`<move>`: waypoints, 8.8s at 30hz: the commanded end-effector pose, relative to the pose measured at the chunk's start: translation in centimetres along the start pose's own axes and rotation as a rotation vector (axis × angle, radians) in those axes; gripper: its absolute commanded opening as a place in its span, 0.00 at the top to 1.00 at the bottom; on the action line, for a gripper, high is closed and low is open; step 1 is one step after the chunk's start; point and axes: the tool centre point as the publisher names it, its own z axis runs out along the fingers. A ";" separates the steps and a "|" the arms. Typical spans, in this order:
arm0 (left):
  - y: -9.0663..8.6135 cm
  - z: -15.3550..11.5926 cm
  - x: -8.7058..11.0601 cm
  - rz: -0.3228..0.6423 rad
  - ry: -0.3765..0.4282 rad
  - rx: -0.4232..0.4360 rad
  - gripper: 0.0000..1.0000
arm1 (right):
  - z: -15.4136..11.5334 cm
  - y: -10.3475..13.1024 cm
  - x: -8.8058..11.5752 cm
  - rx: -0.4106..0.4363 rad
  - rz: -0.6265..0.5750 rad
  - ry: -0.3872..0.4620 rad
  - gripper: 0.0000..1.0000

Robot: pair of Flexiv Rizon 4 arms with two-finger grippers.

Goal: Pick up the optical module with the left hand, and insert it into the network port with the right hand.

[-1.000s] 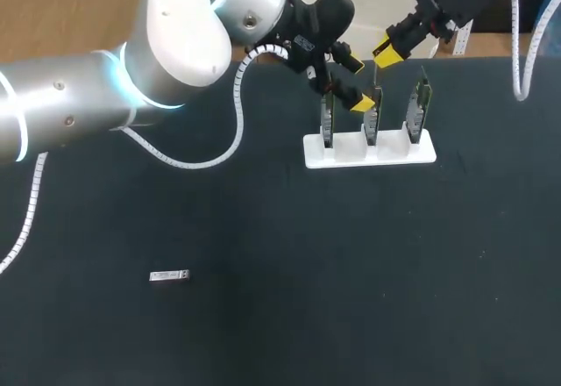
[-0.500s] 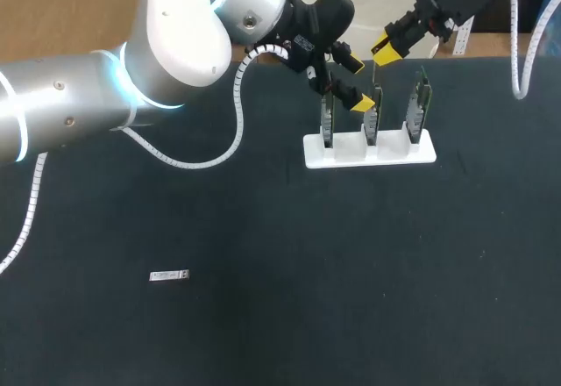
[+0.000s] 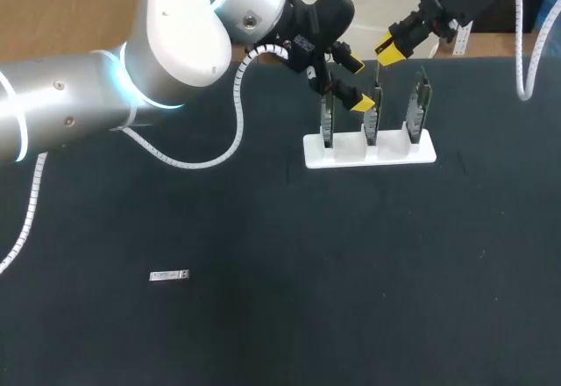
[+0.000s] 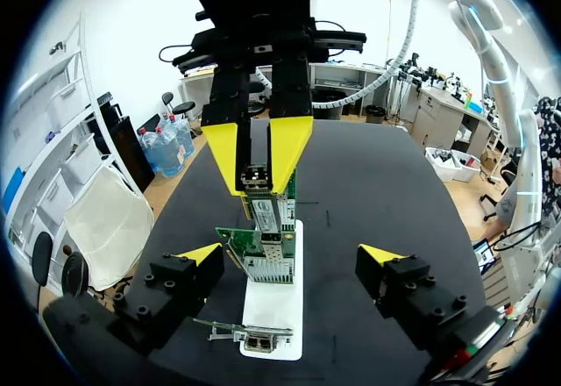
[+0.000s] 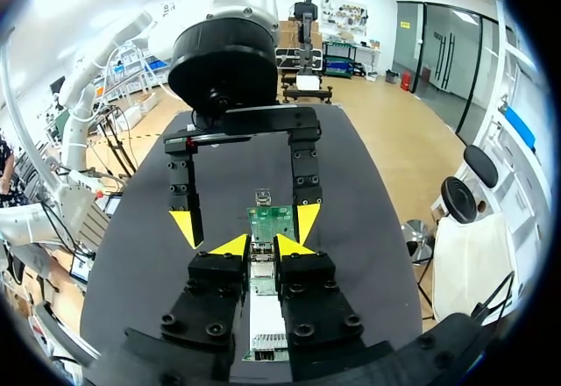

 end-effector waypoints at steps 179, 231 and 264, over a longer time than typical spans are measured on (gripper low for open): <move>0.1 0.1 -0.1 -0.001 0.005 0.002 0.00 | 2.5 0.0 2.2 -0.071 0.102 -0.016 1.00; 0.1 0.1 -0.1 -0.001 0.005 0.002 0.00 | -4.7 0.3 5.7 -0.083 0.085 -0.062 1.00; 0.1 0.1 -0.1 -0.001 0.005 0.002 0.00 | -6.9 0.4 10.1 -0.118 0.106 -0.105 1.00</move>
